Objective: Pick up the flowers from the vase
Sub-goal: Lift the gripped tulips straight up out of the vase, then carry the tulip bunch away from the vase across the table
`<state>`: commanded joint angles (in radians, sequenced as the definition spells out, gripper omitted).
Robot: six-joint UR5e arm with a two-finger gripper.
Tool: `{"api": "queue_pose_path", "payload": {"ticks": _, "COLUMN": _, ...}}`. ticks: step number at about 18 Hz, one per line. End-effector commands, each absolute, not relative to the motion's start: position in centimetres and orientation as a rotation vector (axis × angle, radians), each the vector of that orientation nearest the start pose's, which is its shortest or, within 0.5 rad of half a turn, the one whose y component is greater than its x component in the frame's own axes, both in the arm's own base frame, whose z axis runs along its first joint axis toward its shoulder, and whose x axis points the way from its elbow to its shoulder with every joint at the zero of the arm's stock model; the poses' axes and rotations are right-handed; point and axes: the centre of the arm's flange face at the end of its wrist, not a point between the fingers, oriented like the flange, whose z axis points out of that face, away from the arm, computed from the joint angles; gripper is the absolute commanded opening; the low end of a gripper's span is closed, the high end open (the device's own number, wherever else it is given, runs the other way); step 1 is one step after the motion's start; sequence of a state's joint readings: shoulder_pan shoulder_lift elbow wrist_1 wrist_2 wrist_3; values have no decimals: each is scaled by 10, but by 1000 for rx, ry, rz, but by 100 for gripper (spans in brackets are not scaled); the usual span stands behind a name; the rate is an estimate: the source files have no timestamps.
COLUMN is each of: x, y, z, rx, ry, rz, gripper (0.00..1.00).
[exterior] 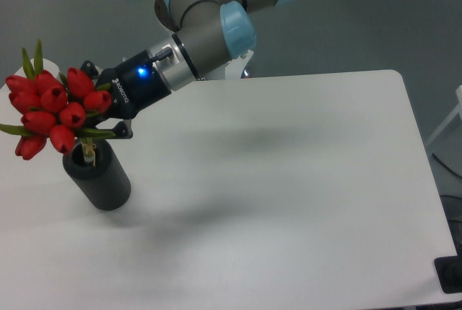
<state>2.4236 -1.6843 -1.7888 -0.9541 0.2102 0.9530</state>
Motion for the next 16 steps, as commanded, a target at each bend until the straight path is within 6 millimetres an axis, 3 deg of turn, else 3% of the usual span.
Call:
{"api": "queue_pose_path", "payload": {"ticks": 8, "x": -265, "y": 513, "z": 514, "rx": -1790, "ry": 190, "rz": -737, "gripper": 1}}
{"api": "queue_pose_path", "payload": {"ticks": 14, "x": -291, "y": 514, "z": 526, "rx": -1799, "ry": 189, "rz": -673, "gripper": 1}}
{"api": "queue_pose_path", "payload": {"ticks": 16, "x": -318, "y": 513, "z": 524, "rx": -1799, "ry": 170, "rz": -637, "gripper": 0}}
